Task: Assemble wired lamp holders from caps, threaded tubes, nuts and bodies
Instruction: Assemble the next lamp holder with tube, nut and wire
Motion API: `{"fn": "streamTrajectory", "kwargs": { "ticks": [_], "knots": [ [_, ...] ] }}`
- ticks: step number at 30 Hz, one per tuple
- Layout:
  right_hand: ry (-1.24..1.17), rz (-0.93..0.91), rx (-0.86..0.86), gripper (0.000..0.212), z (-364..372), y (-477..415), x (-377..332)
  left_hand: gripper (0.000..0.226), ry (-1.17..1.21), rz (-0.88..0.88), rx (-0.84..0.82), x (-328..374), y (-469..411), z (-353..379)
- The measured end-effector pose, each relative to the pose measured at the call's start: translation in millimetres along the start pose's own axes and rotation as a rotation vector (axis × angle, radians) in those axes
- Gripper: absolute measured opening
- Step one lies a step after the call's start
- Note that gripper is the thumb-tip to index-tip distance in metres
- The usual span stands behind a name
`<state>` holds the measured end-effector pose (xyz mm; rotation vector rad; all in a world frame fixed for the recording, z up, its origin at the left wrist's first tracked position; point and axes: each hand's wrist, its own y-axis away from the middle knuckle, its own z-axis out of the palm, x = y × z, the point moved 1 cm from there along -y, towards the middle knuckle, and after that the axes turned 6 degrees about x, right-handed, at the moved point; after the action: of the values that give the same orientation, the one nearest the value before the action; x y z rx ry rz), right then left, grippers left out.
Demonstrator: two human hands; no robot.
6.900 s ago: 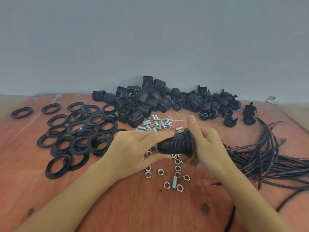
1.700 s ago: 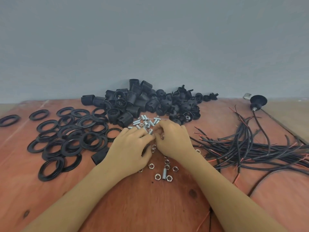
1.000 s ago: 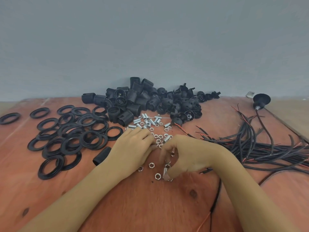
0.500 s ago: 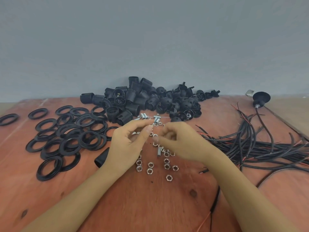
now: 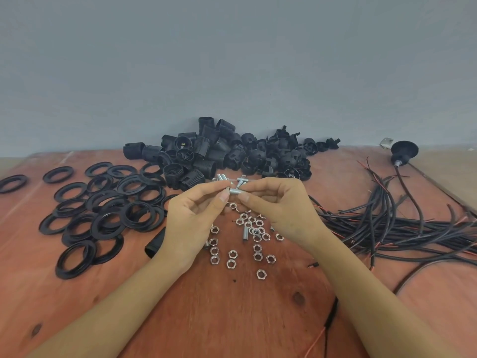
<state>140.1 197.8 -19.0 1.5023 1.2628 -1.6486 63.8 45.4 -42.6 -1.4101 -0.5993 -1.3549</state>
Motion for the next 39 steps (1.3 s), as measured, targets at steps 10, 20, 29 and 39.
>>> {"fn": "streamTrajectory", "kwargs": {
  "ticks": [10,20,29,39],
  "knots": [
    [0.108,-0.120,0.033,0.012,1,2,-2,0.019,-0.149,0.207,-0.038,8,1,1],
    [0.356,-0.407,0.070,0.016,2,1,-1,0.023,-0.005,-0.031,0.016,5,1,1],
    [0.314,-0.343,0.058,0.015,0,0,2,0.022,-0.002,-0.075,0.005,10,-1,0],
    [0.308,-0.392,0.026,0.019,-2,0,0,0.022,0.111,-0.225,-0.036,12,1,1]
  ]
}}
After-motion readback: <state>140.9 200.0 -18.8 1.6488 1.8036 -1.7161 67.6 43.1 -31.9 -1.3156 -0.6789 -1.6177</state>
